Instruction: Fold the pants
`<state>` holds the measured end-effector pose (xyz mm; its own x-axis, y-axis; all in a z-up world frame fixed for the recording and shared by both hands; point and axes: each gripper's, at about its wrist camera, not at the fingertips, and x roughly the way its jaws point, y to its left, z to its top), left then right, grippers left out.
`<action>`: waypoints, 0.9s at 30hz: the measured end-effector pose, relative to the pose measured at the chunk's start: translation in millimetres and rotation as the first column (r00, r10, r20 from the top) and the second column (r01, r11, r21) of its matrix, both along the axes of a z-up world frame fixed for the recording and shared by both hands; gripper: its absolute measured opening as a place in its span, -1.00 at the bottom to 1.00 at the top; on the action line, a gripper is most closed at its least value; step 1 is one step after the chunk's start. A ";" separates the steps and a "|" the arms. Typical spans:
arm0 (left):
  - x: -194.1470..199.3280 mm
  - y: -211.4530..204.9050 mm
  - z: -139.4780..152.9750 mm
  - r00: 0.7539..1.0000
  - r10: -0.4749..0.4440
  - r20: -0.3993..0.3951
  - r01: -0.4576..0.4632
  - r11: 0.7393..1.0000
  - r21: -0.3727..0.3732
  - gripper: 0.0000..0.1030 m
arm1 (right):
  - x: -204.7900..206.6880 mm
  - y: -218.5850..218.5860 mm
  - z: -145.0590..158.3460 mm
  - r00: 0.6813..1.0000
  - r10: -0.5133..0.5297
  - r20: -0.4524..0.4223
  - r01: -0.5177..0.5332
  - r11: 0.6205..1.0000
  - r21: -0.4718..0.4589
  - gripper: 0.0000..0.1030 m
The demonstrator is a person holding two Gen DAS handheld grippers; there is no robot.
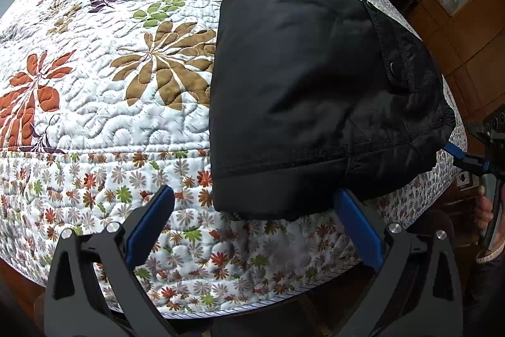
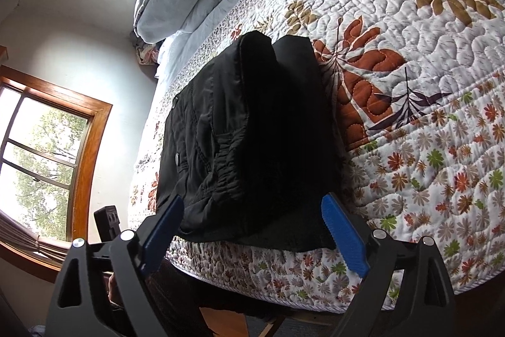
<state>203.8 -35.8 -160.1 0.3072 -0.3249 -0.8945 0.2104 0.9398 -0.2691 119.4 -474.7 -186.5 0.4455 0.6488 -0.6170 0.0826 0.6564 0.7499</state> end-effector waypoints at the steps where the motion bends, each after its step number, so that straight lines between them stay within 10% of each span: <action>1: -0.6 -0.4 0.4 1.000 -0.004 0.005 0.004 1.000 0.000 0.96 | 4.6 3.6 -1.1 1.000 0.007 -0.004 -0.007 1.000 -0.001 0.75; 8: -0.2 0.8 -2.8 1.000 -0.007 0.004 0.007 1.000 -0.017 0.96 | 18.1 24.9 -3.5 0.999 0.046 -0.008 -0.047 0.996 -0.074 0.34; 16: -21.9 -13.2 31.4 0.985 -0.021 0.173 -0.001 0.992 0.130 0.94 | 5.1 15.3 -0.5 0.999 0.030 0.026 -0.030 1.000 0.003 0.50; 27: -37.5 -13.9 81.2 0.944 0.022 0.330 -0.073 0.987 0.142 0.94 | -9.1 2.6 -1.6 1.000 -0.020 0.018 0.020 0.999 0.025 0.54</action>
<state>166.3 -49.7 -78.9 0.6025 -0.1724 -0.7792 0.2170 0.9750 -0.0480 110.4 -472.1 -188.1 0.4696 0.6547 -0.5923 0.0814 0.6359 0.7675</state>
